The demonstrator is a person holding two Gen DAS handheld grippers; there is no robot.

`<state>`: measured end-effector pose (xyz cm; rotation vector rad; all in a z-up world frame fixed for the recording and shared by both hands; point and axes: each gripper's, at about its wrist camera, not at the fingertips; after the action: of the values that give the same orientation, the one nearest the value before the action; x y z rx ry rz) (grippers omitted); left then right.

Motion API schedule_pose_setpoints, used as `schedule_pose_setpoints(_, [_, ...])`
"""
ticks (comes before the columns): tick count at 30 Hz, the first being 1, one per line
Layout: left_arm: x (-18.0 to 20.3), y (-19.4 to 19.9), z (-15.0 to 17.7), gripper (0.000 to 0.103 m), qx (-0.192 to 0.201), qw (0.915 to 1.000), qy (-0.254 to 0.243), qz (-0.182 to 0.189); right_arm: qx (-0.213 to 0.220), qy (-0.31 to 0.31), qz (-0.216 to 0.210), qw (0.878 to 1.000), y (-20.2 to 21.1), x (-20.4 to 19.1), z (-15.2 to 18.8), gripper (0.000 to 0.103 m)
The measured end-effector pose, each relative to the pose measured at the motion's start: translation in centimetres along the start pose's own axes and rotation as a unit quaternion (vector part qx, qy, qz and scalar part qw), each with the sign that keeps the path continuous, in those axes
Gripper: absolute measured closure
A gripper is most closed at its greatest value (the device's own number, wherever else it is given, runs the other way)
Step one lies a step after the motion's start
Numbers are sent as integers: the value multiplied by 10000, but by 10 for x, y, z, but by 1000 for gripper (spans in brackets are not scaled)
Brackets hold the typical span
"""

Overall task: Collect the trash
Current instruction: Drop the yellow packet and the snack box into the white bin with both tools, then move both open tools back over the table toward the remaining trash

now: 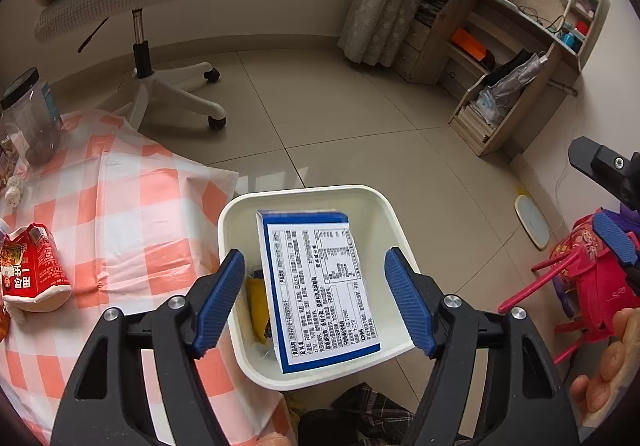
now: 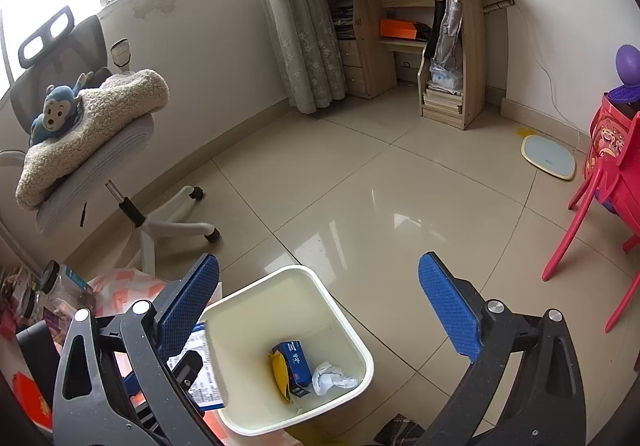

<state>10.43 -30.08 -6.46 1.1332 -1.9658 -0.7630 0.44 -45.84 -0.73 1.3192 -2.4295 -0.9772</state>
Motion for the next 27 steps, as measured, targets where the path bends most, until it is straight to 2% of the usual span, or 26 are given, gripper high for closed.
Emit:
schedule_pose_setpoints(3, [-2, 3, 1, 25, 66, 9999, -83, -62, 22, 25, 28, 10000, 1, 0, 1, 7])
schedule_pose_setpoints(10, [-39, 25, 8, 25, 444, 9976, -82, -531, 33, 417, 127, 9990, 2, -24, 7, 7])
schedule_pose_setpoints(16, [-76, 58, 10, 24, 1023, 9900, 46, -973, 86, 1079, 274, 9938, 1, -68, 21, 7])
schedule_pose_setpoints(19, [-97, 74, 12, 19, 1361, 9823, 226, -1266, 122, 1531, 350, 9875, -1, -96, 32, 7])
schedule_pose_setpoints(23, [-124, 85, 7, 17, 1348, 9761, 452, -1645, 218, 2029, 384, 9782, -1, -133, 46, 7])
schedule_pose_setpoints(27, [-153, 96, 6, 17, 1327, 9695, 680, -1945, 267, 2194, 246, 9750, 3, -160, 54, 7])
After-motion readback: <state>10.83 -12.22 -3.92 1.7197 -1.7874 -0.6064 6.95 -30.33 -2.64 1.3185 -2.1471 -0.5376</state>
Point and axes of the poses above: each gripper's, at about its wrist camera, not at the fingertips, and y roughly against the way its jaws point, x to its right, z to its underside, and after that the axes turned 8 degrees about y, right-handed
